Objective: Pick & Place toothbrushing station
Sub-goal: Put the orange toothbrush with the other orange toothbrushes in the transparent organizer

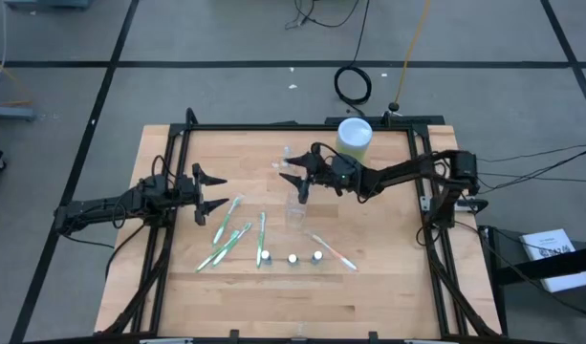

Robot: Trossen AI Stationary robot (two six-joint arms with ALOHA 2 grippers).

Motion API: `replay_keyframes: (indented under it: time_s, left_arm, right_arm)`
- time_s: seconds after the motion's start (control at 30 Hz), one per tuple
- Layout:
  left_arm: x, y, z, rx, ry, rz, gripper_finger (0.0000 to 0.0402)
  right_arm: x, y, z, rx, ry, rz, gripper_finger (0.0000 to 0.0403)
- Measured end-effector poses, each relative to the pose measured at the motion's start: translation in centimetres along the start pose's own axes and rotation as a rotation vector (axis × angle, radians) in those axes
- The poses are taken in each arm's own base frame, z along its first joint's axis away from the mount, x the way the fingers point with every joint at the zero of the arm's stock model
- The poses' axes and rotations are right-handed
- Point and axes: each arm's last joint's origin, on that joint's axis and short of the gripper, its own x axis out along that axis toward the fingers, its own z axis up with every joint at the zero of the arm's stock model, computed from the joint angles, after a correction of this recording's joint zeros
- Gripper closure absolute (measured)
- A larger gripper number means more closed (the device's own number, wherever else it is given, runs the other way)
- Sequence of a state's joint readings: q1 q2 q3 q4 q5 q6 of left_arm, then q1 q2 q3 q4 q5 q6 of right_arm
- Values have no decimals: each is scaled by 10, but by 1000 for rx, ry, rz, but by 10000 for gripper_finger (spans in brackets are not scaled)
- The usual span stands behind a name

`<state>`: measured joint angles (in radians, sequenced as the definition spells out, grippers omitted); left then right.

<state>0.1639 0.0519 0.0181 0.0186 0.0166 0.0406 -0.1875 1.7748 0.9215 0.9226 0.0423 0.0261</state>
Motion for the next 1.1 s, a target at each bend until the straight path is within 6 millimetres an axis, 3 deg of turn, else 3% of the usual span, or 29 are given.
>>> replay_keyframes:
  time_s: [0.2,0.6,1.0,1.1]
  left_arm:
    - [0,0,0,0,0,0,117]
    - [0,0,0,0,0,0,117]
    - [0,0,0,0,0,0,117]
    - [0,0,0,0,0,0,117]
  right_arm:
    - [-6,-1,8,15,54,-46,190]
    - [-11,-12,-12,-44,254,-361,190]
    - [-11,-14,-14,-35,269,-364,190]
    - [-11,-13,-15,-16,282,-288,190]
